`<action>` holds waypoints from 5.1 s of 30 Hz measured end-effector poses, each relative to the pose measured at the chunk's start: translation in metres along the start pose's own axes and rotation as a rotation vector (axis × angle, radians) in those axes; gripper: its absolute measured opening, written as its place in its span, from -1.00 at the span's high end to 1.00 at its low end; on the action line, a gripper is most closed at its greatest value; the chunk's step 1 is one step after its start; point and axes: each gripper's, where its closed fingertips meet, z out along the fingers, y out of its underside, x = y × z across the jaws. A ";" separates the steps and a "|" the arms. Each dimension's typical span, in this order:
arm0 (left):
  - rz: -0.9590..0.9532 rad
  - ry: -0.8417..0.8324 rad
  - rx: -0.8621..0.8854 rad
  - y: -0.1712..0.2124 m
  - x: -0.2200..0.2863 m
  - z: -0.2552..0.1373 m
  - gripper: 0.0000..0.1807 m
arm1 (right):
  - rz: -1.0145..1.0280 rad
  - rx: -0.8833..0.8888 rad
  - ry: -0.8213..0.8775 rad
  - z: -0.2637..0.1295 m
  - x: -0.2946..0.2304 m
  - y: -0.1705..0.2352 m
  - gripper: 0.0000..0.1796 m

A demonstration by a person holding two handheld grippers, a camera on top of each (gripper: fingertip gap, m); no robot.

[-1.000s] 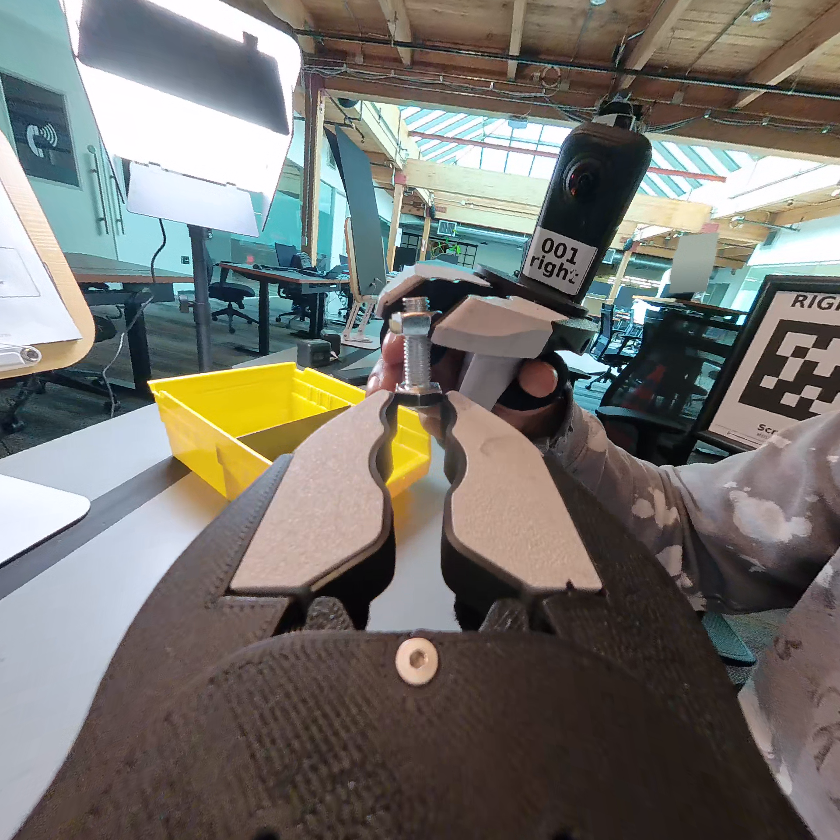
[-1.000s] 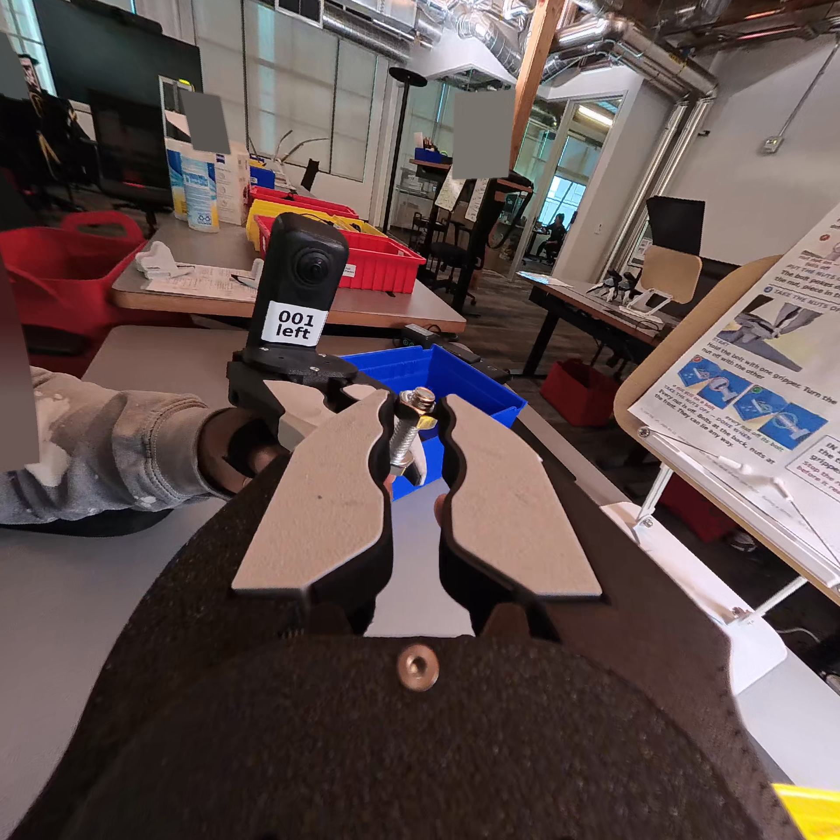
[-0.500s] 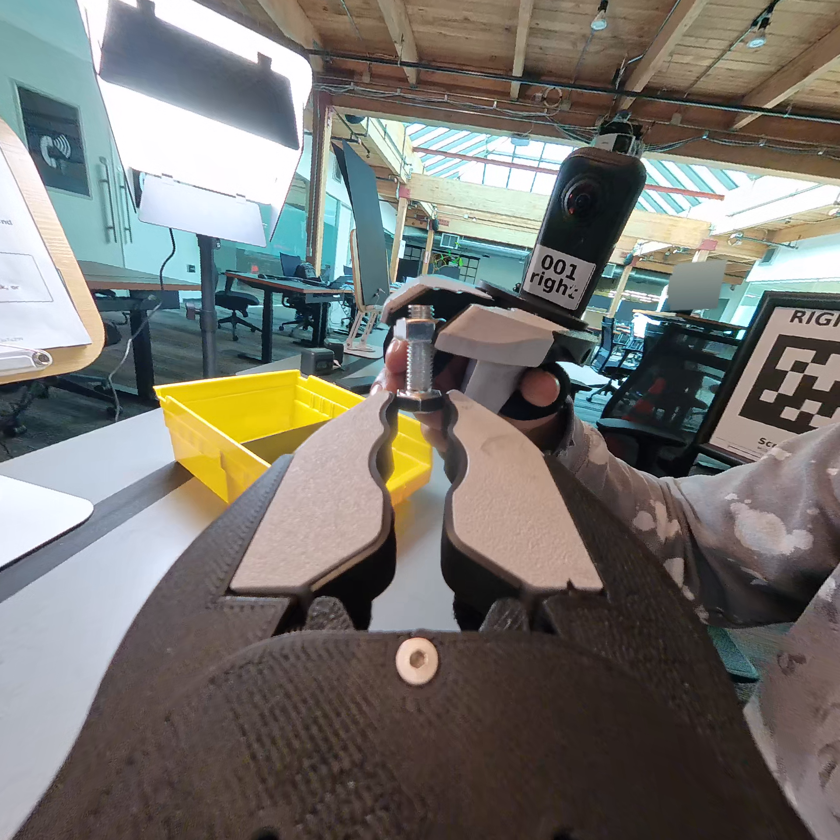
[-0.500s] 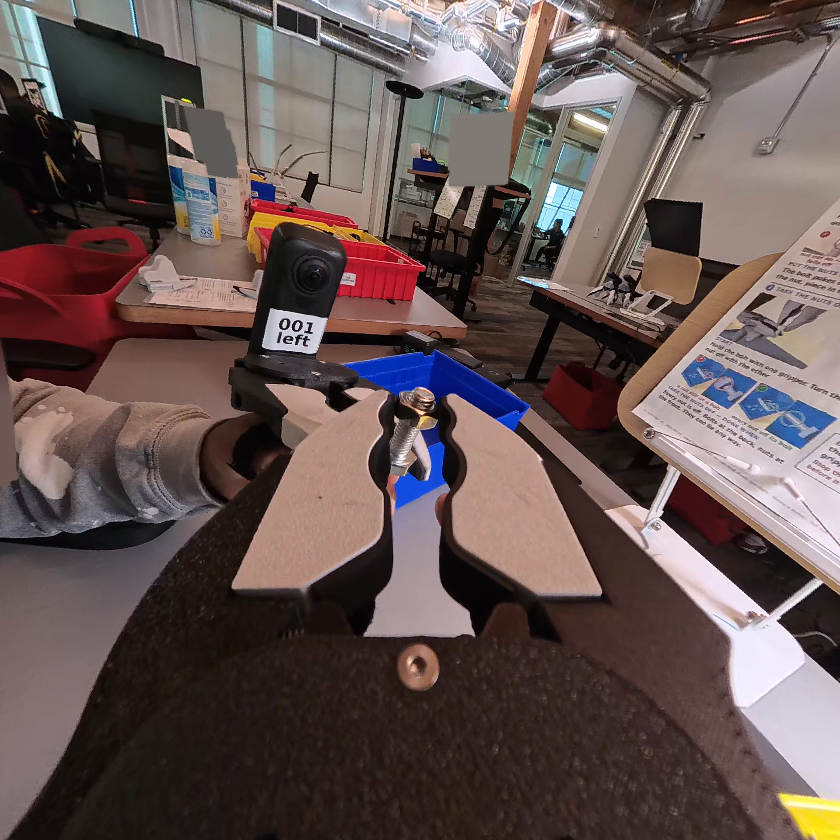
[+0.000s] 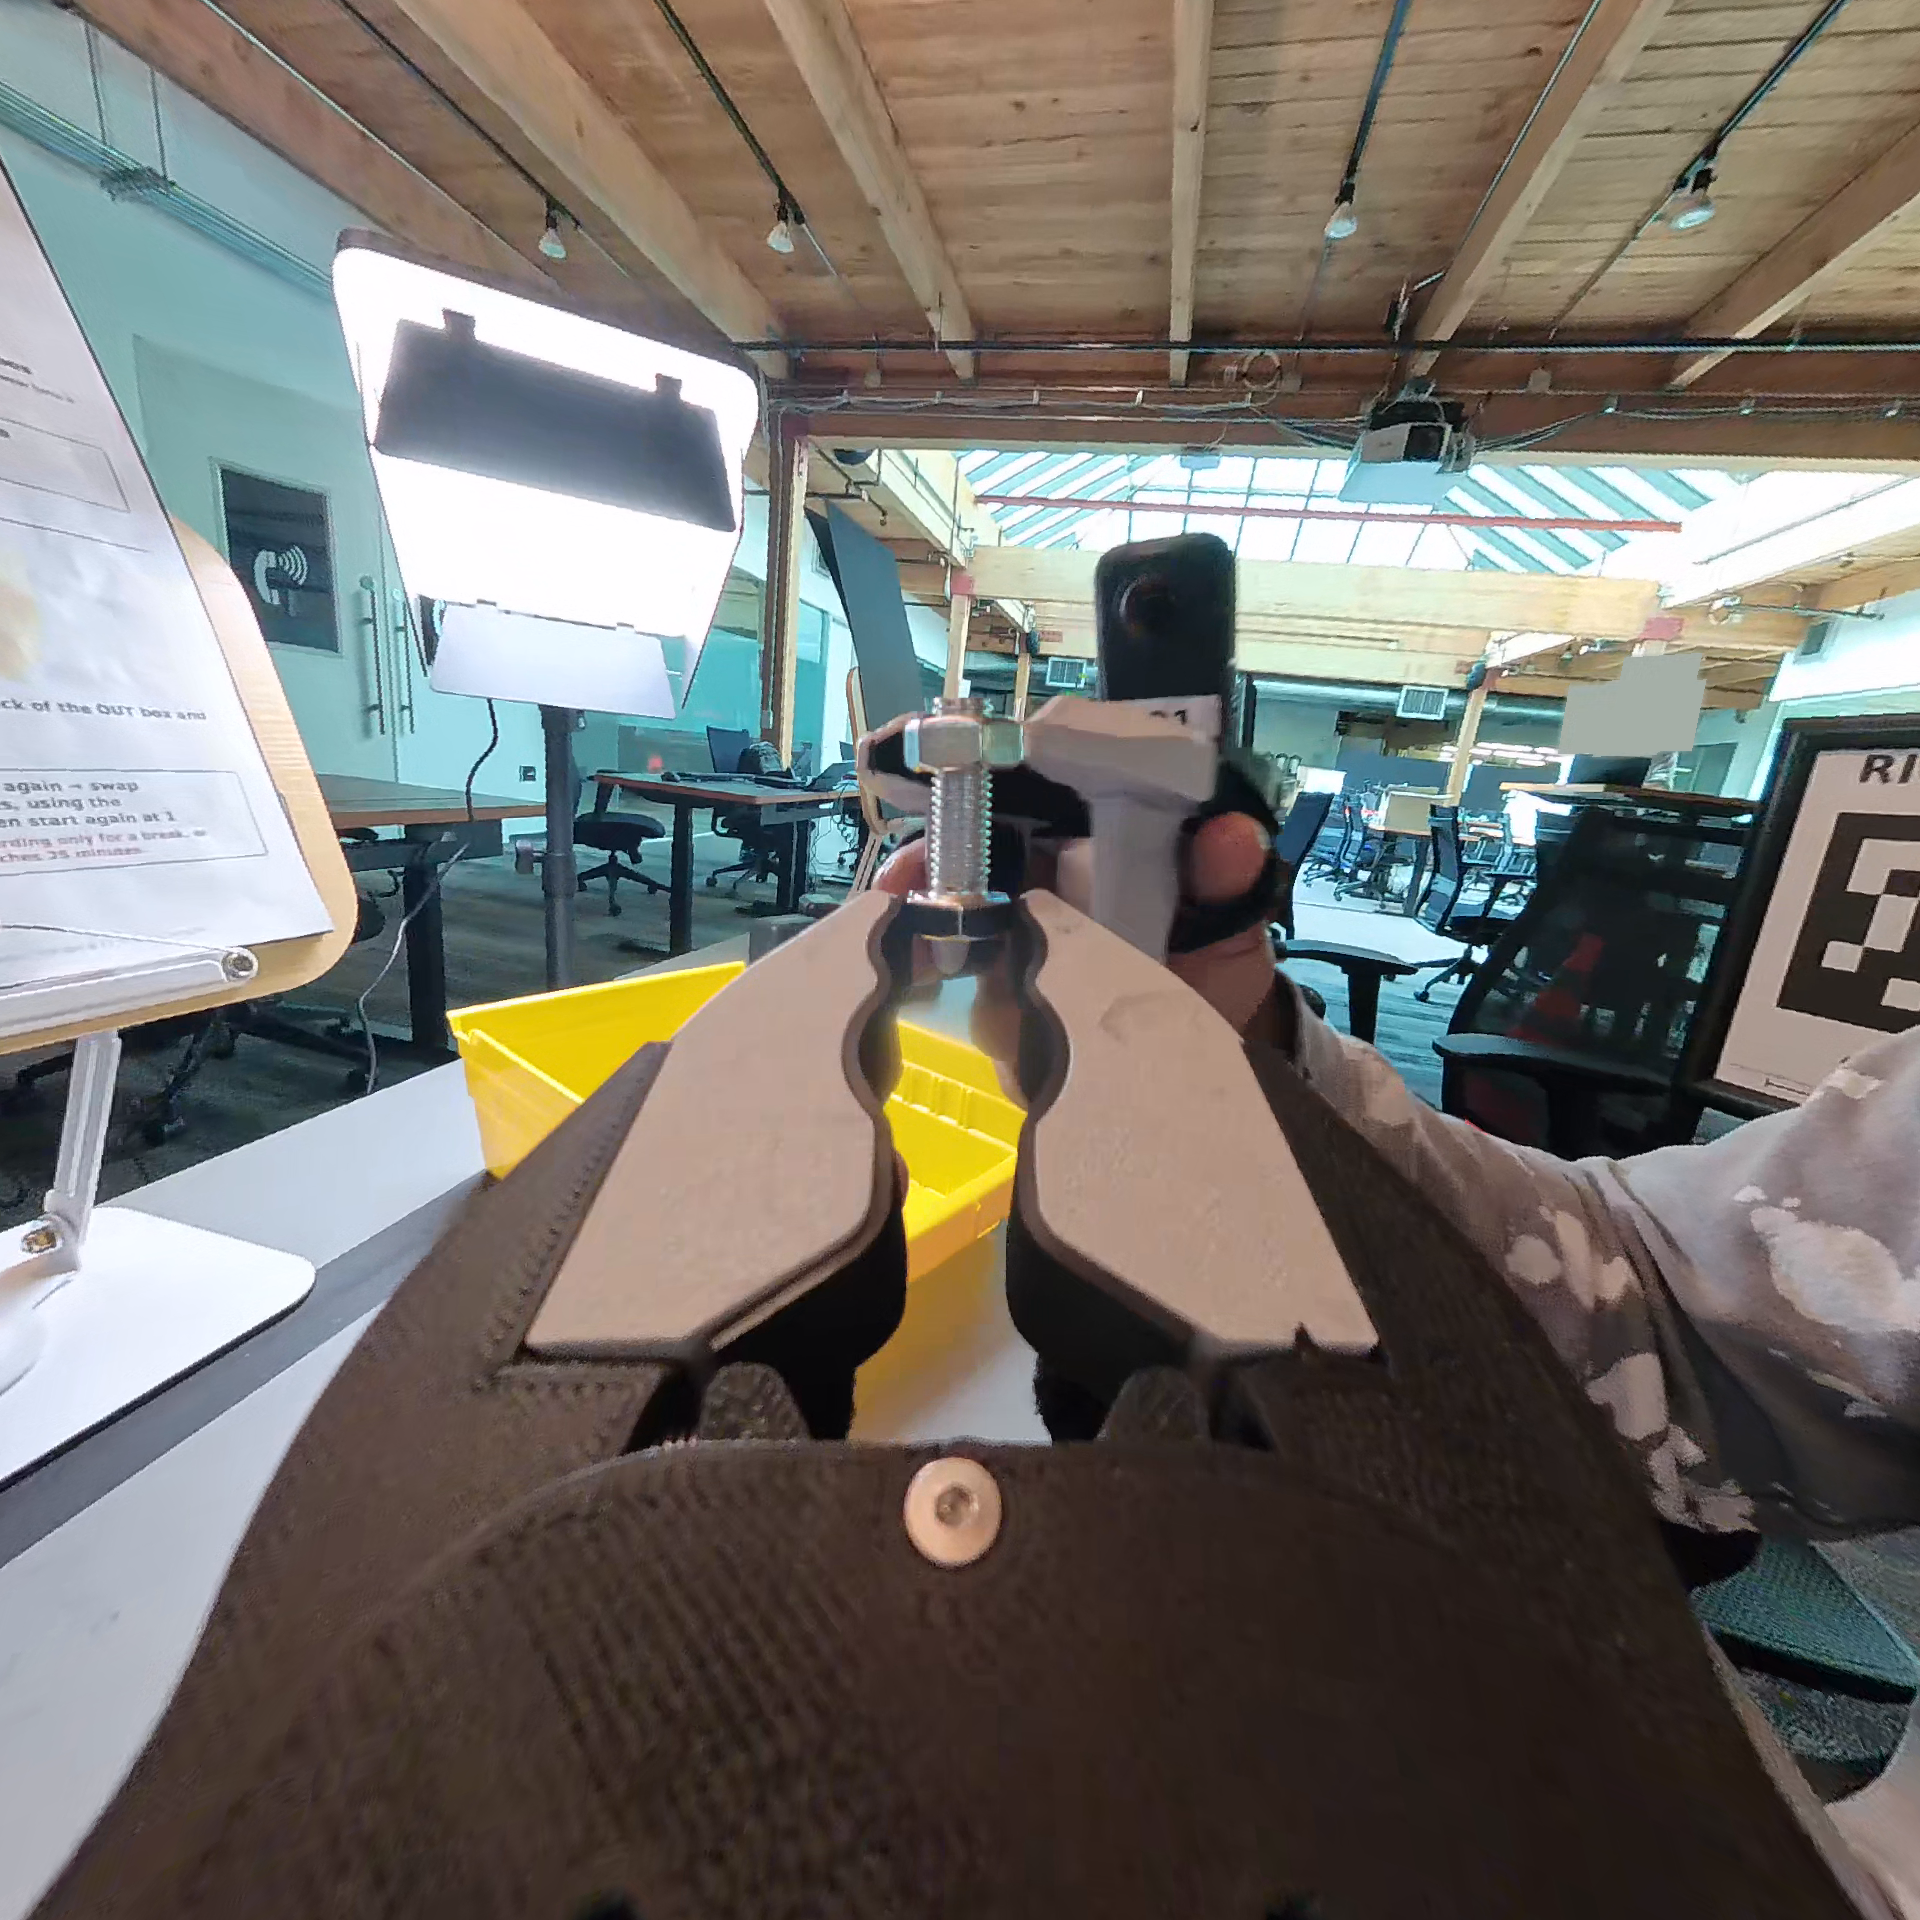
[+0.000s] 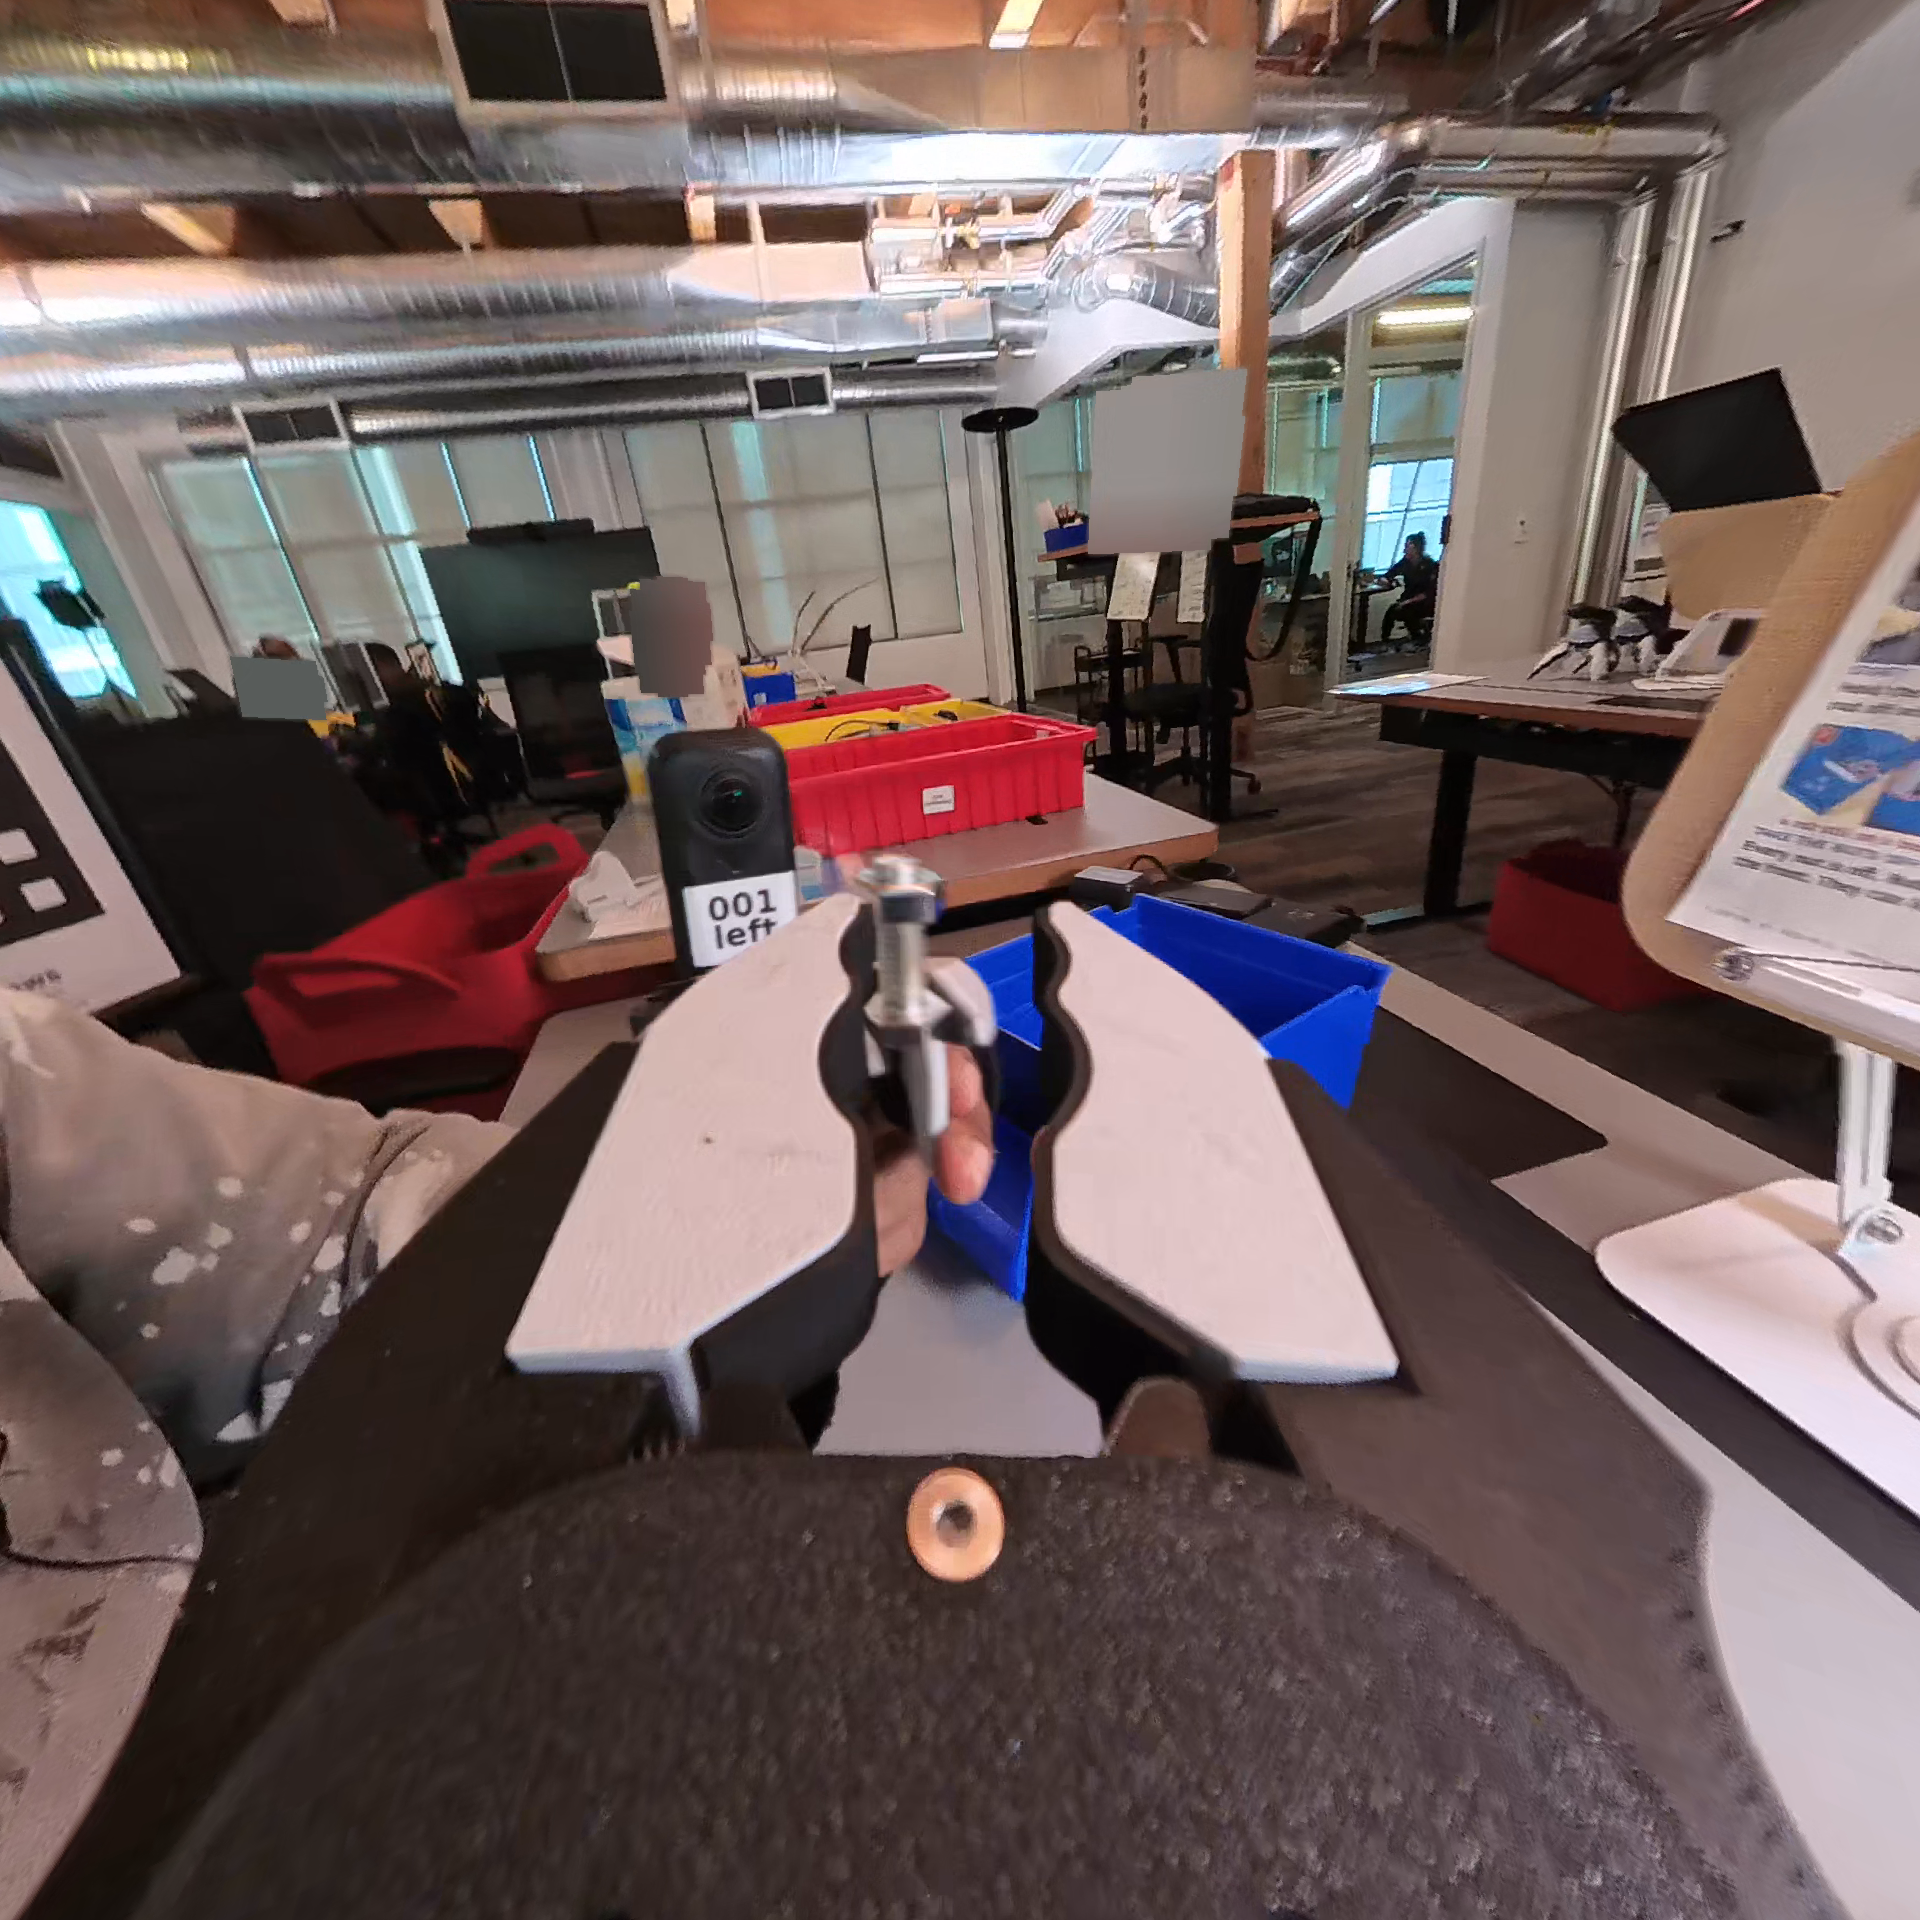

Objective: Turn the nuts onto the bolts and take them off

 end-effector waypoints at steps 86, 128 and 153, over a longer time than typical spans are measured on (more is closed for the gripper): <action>0.045 0.053 0.078 -0.017 0.013 -0.005 0.80 | -0.038 0.097 0.037 -0.001 -0.010 -0.020 0.86; 0.025 0.112 0.068 -0.010 0.022 -0.001 0.80 | -0.067 0.060 -0.011 -0.006 -0.013 -0.018 0.82; 0.024 0.098 0.048 -0.004 0.020 0.001 0.80 | -0.089 0.027 -0.046 0.007 -0.028 -0.009 0.77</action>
